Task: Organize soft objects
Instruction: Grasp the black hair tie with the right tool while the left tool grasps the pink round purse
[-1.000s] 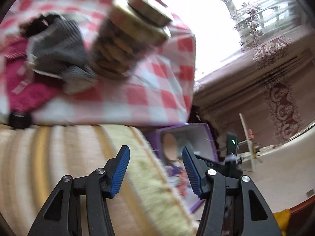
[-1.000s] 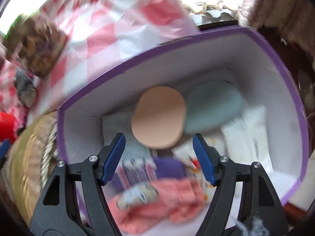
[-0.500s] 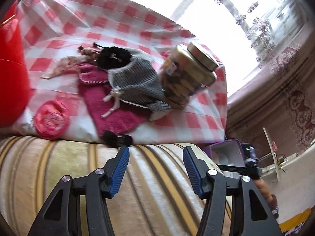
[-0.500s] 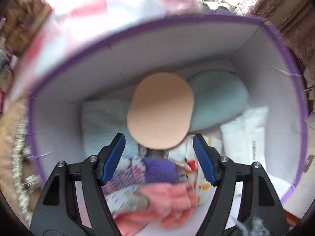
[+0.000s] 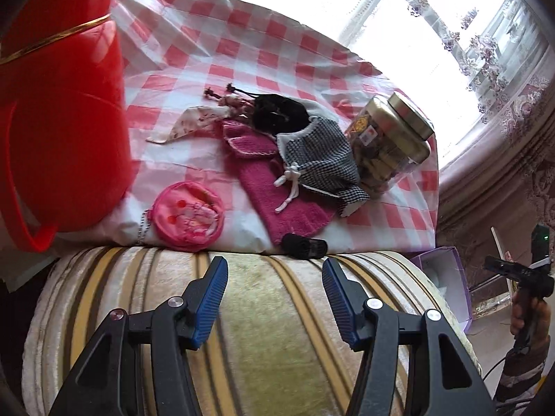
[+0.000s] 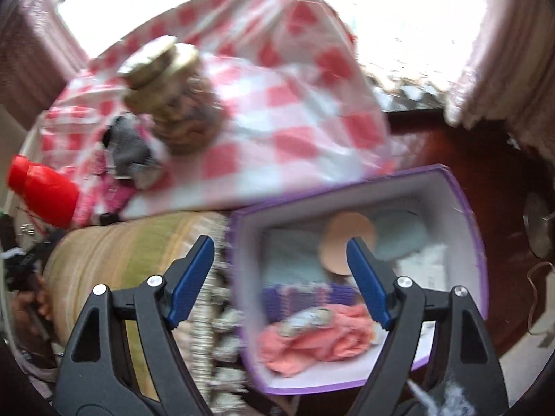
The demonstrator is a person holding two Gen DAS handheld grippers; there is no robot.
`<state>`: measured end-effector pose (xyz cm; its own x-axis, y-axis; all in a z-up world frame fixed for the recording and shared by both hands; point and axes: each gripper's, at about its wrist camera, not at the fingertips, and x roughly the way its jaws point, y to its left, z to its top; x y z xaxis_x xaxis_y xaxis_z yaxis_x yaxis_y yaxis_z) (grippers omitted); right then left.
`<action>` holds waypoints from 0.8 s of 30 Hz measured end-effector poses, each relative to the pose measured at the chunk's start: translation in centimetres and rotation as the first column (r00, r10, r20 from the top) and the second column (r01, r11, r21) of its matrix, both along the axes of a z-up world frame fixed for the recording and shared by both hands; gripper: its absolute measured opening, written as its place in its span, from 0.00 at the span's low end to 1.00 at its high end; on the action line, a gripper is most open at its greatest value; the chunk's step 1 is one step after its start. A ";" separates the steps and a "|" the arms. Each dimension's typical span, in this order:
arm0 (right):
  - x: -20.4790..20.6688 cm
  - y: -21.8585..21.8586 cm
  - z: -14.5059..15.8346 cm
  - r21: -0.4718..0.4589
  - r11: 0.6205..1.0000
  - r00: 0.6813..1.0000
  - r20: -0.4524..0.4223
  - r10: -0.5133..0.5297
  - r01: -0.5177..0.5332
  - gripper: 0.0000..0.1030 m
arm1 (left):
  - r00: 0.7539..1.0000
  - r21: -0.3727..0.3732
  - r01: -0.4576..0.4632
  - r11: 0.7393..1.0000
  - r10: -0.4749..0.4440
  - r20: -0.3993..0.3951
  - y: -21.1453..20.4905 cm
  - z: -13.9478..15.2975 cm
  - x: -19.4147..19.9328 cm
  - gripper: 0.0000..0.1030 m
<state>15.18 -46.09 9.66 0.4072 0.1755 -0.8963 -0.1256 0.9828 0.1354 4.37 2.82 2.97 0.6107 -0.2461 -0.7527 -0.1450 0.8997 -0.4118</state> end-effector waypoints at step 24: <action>1.7 29.8 -6.6 0.008 0.816 0.806 -0.153 0.572 -0.577 0.79 | 0.961 0.260 0.131 0.957 -0.058 -0.269 1.8 -5.9 8.7 0.67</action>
